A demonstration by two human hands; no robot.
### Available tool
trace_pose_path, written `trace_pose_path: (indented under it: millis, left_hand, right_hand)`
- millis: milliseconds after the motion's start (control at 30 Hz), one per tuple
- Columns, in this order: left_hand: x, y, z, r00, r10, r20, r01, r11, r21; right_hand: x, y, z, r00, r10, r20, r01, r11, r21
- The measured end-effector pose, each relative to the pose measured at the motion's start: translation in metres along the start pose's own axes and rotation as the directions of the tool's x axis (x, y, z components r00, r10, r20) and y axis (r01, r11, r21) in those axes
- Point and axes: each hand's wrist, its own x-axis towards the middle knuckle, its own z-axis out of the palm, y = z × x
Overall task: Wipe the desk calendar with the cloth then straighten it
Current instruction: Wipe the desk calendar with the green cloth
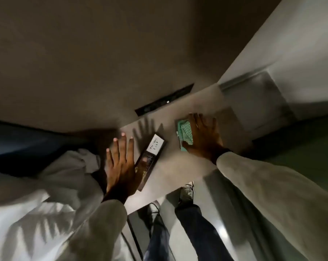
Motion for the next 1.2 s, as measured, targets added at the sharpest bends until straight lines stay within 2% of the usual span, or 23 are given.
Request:
trace_pose_path:
  millis: [100,233,400,533,600,633,700,800,867,967,1100,1200]
  left_hand:
    - [0.015,-0.012,0.046,1.000,-0.025,0.010,0.025,1.000,-0.003]
    - [0.019,-0.023,0.095,1.000,0.003,0.002,-0.003,1.000,-0.016]
    - [0.021,-0.025,0.113,0.998,0.010,-0.069,-0.014,0.998,-0.055]
    - [0.019,-0.033,0.110,0.996,0.051,-0.067,-0.059,0.989,-0.134]
    - [0.018,-0.042,0.104,0.994,0.097,-0.042,-0.102,0.987,-0.125]
    - [0.016,-0.048,0.101,0.991,0.128,-0.028,-0.130,0.986,-0.104]
    - [0.013,-0.059,0.096,0.984,0.179,0.012,-0.178,0.982,-0.060]
    - [0.012,-0.070,0.095,0.968,0.238,0.080,-0.239,0.971,-0.002]
    - [0.013,-0.074,0.098,0.954,0.284,0.094,-0.287,0.958,0.016]
    - [0.018,-0.080,0.103,0.940,0.326,0.103,-0.329,0.944,0.007]
    - [0.022,-0.087,0.106,0.927,0.366,0.081,-0.365,0.931,-0.019]
    - [0.021,-0.089,0.105,0.933,0.358,0.035,-0.357,0.934,-0.030]
  right_hand:
    - [0.028,0.000,0.048,0.981,0.169,0.091,-0.181,0.973,0.145]
    - [0.049,-0.001,0.102,0.939,0.273,0.207,-0.317,0.923,0.219]
    - [0.056,-0.007,0.126,0.939,0.318,0.133,-0.337,0.928,0.161]
    - [0.057,-0.009,0.131,0.935,0.349,0.061,-0.352,0.895,0.273]
    - [0.057,-0.006,0.126,0.884,0.456,0.101,-0.447,0.764,0.466]
    - [0.053,-0.006,0.122,0.840,0.518,0.163,-0.504,0.632,0.589]
    - [0.040,-0.011,0.118,0.747,0.580,0.323,-0.566,0.301,0.767]
    - [0.017,-0.029,0.121,0.636,0.571,0.519,-0.565,-0.115,0.817]
    - [0.004,-0.043,0.125,0.604,0.524,0.601,-0.544,-0.280,0.791]
    - [-0.009,-0.064,0.133,0.626,0.457,0.633,-0.555,-0.310,0.772]
    - [-0.021,-0.086,0.141,0.733,0.322,0.599,-0.500,-0.342,0.796]
    - [-0.024,-0.105,0.139,0.771,0.245,0.588,-0.477,-0.388,0.788]
